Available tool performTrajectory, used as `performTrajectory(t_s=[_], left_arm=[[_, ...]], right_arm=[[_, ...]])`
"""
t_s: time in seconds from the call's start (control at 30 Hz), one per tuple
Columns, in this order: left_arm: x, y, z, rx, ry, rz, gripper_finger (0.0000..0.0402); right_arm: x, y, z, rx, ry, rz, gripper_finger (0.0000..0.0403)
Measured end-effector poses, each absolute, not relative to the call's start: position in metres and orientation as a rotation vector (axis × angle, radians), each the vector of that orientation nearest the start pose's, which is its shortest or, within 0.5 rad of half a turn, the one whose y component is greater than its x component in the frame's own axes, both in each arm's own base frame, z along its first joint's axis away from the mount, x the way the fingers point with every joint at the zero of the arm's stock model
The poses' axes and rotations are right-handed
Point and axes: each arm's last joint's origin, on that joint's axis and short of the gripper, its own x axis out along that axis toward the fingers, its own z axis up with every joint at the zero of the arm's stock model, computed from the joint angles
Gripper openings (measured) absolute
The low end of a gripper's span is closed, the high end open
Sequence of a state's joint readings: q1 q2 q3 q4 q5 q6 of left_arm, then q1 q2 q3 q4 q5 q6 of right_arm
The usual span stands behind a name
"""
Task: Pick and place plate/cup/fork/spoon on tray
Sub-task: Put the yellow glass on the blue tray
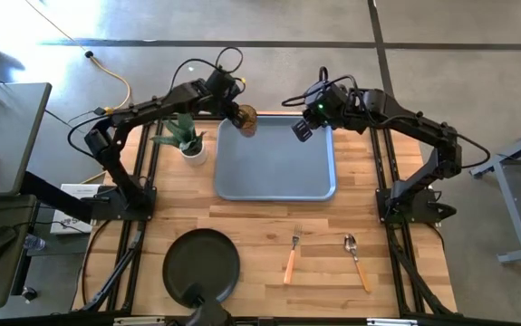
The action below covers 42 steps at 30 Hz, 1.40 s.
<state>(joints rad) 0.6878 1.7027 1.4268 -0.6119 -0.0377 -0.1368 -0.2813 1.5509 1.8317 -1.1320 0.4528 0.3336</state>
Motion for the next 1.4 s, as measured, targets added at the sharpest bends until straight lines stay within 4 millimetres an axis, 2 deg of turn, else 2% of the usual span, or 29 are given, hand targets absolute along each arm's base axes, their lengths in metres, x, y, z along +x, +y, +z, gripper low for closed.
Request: performTrajectory(t_s=[0.13,0.33,0.63,1.03,1.4], left_arm=[[0.275,0.241,0.277,-0.439,0.853,0.761,0.0005],[0.275,0.242,0.274,-0.445,0.868,0.761,0.0005],[0.281,0.247,0.249,-0.485,0.963,0.759,0.0005],[0.281,0.258,0.229,-0.535,1.010,0.792,0.0005],[0.281,0.258,0.228,-0.539,1.013,0.793,0.0012]], right_arm=[[0.280,-0.094,0.422,0.224,0.742,-0.825,0.0063],[0.280,-0.094,0.422,0.225,0.741,-0.826,0.0063],[0.280,-0.094,0.422,0.229,0.739,-0.827,0.0063],[0.281,-0.094,0.422,0.239,0.742,-0.808,0.0063],[0.281,-0.094,0.422,0.237,0.744,-0.805,0.0063]])
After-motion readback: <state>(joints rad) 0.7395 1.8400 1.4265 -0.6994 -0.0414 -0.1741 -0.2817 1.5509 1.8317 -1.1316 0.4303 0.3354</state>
